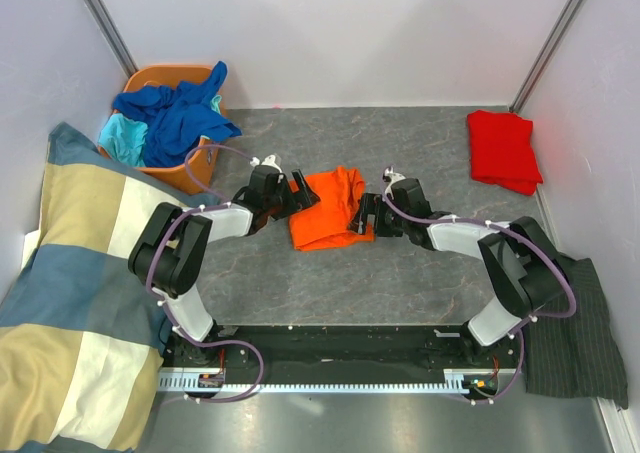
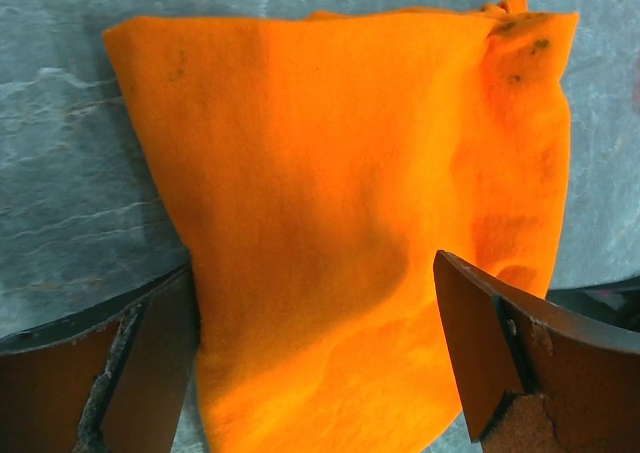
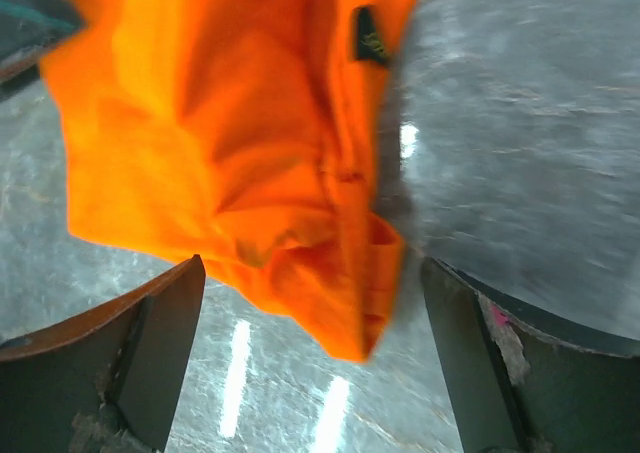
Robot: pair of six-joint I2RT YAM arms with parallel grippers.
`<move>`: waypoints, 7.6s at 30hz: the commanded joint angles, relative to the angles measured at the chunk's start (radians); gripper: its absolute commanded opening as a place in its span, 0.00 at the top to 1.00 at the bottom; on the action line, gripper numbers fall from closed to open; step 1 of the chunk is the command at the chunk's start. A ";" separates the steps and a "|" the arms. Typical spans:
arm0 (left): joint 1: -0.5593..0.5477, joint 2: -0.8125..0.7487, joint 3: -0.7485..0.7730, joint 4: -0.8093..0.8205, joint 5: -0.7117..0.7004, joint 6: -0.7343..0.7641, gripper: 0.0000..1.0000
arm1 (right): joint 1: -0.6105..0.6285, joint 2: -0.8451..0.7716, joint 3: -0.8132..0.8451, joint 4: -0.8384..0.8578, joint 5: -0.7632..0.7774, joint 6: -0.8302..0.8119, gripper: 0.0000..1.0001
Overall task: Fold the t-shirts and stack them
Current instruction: Smooth out wrinkles on the folded tshirt, then put the neatly folded tshirt into the corner of the board with the right arm
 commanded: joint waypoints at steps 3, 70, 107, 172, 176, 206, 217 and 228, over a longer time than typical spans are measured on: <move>-0.013 0.034 -0.006 -0.097 -0.027 0.049 0.00 | 0.034 0.072 -0.045 0.149 -0.059 0.012 0.02; -0.087 0.194 0.164 -0.307 -0.115 0.138 0.21 | 0.020 0.143 0.364 0.078 -0.310 0.092 0.02; -0.087 0.191 0.162 -0.319 -0.124 0.139 0.20 | 0.051 -0.061 0.195 -0.170 0.056 0.005 0.02; -0.092 0.174 0.144 -0.331 -0.116 0.133 0.16 | -0.051 0.345 -0.009 0.255 -0.149 0.221 0.84; -0.092 0.171 0.144 -0.331 -0.113 0.133 0.16 | -0.049 0.364 0.008 0.264 -0.166 0.209 1.00; -0.044 -0.466 0.024 -0.603 -0.139 0.129 0.00 | -0.265 0.571 1.242 -0.856 0.739 -0.442 1.00; -0.044 -0.466 -0.005 -0.610 -0.133 0.115 0.00 | -0.342 0.674 1.412 -0.816 0.915 -0.618 1.00; -0.044 -0.426 0.004 -0.617 -0.133 0.097 0.00 | -0.383 0.698 1.536 -0.683 0.935 -0.749 1.00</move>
